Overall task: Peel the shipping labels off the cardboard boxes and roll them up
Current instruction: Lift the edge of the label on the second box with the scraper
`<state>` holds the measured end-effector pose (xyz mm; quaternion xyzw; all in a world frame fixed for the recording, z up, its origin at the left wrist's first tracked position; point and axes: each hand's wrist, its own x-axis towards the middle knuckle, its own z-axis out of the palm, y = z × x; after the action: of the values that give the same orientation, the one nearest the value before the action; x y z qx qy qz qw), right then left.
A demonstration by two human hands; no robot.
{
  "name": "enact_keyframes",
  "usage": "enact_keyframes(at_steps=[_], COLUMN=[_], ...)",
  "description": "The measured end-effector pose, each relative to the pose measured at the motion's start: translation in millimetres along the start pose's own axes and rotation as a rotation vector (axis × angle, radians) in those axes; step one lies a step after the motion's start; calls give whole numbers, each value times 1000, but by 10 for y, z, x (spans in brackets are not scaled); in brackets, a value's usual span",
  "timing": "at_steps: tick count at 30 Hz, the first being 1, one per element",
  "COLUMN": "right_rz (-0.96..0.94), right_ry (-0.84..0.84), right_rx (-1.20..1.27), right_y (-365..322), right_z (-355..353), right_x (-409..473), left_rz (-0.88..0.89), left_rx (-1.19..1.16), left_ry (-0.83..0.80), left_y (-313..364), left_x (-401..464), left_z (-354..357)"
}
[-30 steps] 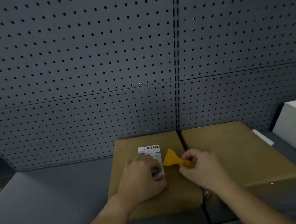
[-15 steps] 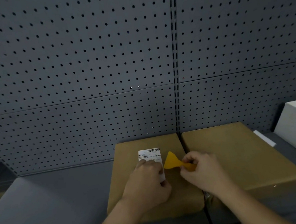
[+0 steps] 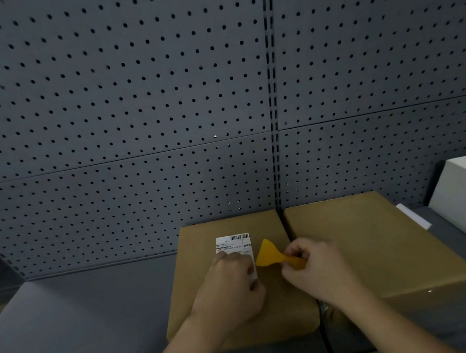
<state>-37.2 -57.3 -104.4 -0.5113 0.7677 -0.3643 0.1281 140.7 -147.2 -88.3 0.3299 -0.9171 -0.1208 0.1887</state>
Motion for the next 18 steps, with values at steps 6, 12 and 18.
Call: enact_keyframes(at_steps=[6,12,18], right_rz=[6,7,-33], right_ry=[-6,4,-45], right_rx=[1,15,23], right_y=[-16,-49,-79], right_z=[-11,-31,-125], right_x=[-7,-28,-62], left_rz=[-8,-1,-26], left_rx=[-43,-54,-113], left_ry=[77,29,20], left_y=[-57,-88,-172], left_x=[-6,-30,-44], left_z=[81,83,26])
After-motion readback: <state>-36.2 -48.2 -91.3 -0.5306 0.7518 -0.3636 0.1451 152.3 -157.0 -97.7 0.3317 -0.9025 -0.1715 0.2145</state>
